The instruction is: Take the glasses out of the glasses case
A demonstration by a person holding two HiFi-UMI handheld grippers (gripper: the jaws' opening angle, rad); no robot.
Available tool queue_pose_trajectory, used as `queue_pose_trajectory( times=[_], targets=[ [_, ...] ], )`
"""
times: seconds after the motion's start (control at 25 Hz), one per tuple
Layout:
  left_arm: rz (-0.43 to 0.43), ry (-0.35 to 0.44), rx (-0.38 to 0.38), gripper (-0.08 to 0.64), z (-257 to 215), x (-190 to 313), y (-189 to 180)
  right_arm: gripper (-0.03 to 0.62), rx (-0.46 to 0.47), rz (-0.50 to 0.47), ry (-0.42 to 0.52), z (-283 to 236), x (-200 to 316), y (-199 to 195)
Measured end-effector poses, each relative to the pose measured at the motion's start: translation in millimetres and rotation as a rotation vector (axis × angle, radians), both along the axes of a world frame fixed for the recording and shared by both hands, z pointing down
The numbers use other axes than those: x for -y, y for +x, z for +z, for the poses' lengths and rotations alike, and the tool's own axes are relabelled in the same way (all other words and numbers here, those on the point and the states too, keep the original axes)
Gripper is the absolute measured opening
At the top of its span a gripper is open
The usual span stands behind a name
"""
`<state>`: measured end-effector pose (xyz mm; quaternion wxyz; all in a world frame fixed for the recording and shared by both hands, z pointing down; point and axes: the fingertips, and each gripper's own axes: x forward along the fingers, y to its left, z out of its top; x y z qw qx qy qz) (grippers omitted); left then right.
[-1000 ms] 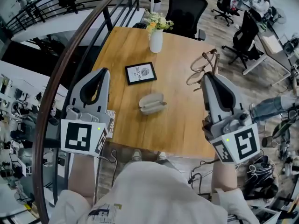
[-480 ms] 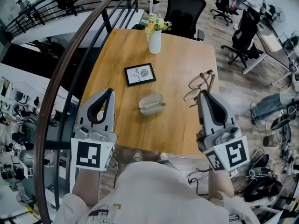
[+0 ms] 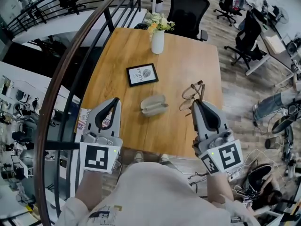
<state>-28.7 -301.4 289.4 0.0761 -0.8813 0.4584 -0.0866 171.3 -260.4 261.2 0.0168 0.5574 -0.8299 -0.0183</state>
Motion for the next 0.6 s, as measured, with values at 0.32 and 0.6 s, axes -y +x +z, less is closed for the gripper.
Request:
queue_pose_trajectory(
  times=[0.32, 0.6],
  targets=[
    [0.000, 0.004, -0.002, 0.015, -0.5, 1.4, -1.9, 0.038, -0.004, 0.007, 0.000, 0.3, -0.7, -0.6],
    [0.043, 0.031, -0.074, 0.015, -2.6, 1.5, -6.1, 0.038, -0.004, 0.011, -0.009, -1.5, -3.7, 0.4]
  ],
)
